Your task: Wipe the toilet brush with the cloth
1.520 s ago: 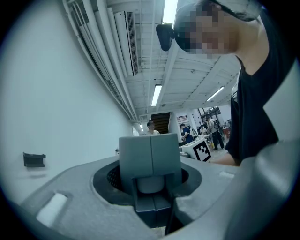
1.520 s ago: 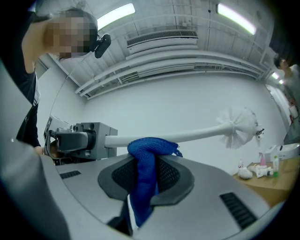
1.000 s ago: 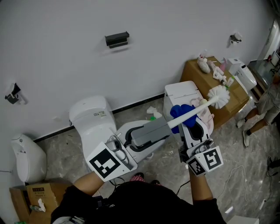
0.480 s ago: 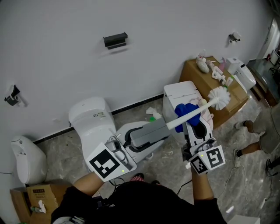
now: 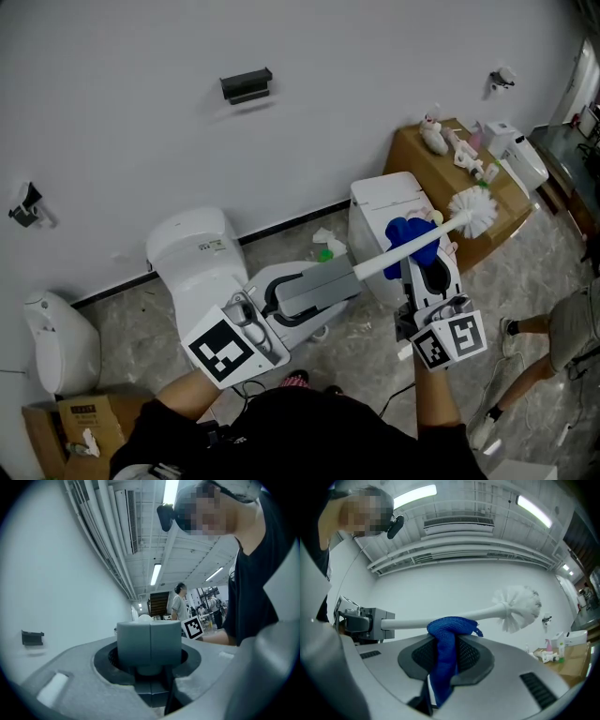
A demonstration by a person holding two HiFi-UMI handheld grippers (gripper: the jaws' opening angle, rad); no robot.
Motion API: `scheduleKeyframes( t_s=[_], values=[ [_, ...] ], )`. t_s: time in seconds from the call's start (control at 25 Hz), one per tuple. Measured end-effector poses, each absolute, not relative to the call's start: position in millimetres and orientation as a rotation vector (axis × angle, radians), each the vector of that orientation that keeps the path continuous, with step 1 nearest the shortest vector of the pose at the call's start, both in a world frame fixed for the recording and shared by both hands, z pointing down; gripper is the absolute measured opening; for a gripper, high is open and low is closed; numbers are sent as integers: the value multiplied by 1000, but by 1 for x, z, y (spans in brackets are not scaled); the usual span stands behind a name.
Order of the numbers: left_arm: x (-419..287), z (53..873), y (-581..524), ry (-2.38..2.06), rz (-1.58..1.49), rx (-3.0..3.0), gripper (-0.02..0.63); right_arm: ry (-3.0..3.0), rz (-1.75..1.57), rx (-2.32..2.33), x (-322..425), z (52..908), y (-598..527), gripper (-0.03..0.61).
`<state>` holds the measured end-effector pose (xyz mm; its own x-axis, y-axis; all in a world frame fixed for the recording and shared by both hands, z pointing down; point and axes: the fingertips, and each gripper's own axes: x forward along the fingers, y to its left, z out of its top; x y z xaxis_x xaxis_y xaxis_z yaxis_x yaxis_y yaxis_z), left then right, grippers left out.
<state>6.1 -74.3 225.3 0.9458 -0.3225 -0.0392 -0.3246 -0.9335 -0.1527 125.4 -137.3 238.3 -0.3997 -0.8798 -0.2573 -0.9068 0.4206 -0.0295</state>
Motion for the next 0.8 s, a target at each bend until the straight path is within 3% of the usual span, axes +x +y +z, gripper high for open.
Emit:
scheduleKeyframes(
  t_s=[0.8],
  values=[
    [1,225,-77,458,70,-2986,160,2340,138,-1680,166,240,-150,80]
  ],
)
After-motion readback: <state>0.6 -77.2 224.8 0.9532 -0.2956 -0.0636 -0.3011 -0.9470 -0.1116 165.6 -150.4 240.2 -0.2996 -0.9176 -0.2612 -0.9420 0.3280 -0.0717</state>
